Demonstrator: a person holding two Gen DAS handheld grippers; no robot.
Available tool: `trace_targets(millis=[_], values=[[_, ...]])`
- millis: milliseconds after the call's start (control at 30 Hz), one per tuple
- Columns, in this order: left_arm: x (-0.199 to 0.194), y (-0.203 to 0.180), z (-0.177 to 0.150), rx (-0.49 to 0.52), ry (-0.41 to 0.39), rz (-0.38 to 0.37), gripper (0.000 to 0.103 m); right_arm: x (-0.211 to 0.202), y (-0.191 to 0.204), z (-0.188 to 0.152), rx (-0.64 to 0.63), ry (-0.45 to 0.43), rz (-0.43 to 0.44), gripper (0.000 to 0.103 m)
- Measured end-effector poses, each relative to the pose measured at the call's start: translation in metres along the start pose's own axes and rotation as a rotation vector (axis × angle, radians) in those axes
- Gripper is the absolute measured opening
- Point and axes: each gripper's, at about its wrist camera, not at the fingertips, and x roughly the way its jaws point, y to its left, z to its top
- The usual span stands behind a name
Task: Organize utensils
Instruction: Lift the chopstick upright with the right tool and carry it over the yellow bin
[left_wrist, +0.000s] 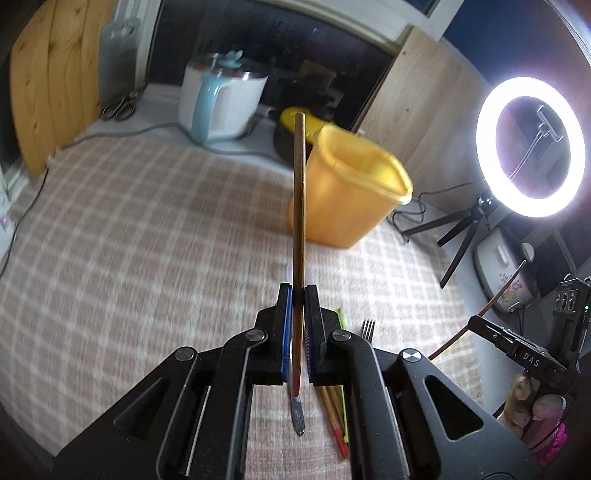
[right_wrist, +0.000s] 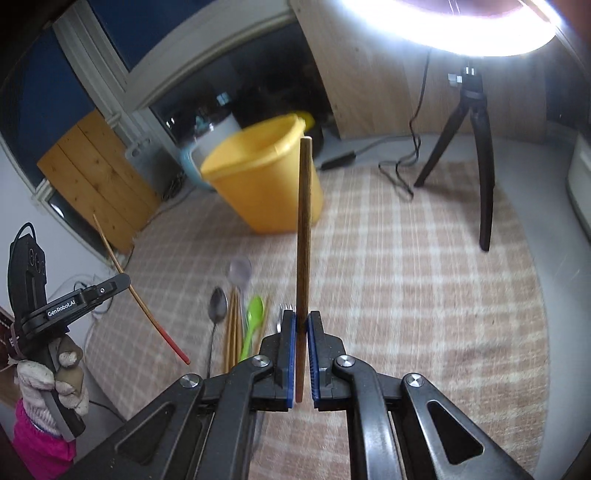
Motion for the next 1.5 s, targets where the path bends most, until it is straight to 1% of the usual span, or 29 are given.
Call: trace_targets(millis=[100, 267, 433, 667, 900, 1033, 1167, 1233, 1500], values=[[-0.002, -0.003, 0.013, 0.017, -0.021, -0.019, 0.004, -0.008, 0.009, 0.011, -0.02, -0.045, -0.024, 0.004], [0.0, -0.01, 0.038, 0.046, -0.06, -0.054, 0.004, -0.019, 0.022, 0.031, -0.032, -0.105, -0.038, 0.004], [0.001, -0.013, 0.071, 0.056, -0.109, -0.094, 0.004, -0.032, 0.039, 0.057, -0.055, -0.173, -0.05, 0.004], [0.005, -0.021, 0.121, 0.092, -0.19, -0.098, 0.004, -0.039, 0.057, 0.09, -0.089, -0.252, -0.065, 0.004], [0.025, -0.029, 0.167, 0.085, -0.231, -0.11, 0.004, -0.042, 0.074, 0.123, -0.121, -0.324, -0.08, 0.004], [0.036, -0.035, 0.185, 0.095, -0.253, -0.108, 0.004, -0.042, 0.08, 0.14, -0.132, -0.358, -0.094, 0.004], [0.055, -0.039, 0.197, 0.109, -0.245, -0.101, 0.004, -0.037, 0.083, 0.154, -0.14, -0.384, -0.103, 0.004], [0.065, -0.04, 0.2, 0.115, -0.235, -0.101, 0.004, -0.027, 0.086, 0.161, -0.155, -0.387, -0.121, 0.004], [0.102, -0.042, 0.196, 0.133, -0.182, -0.095, 0.004, 0.025, 0.082, 0.176, -0.149, -0.338, -0.146, 0.004]])
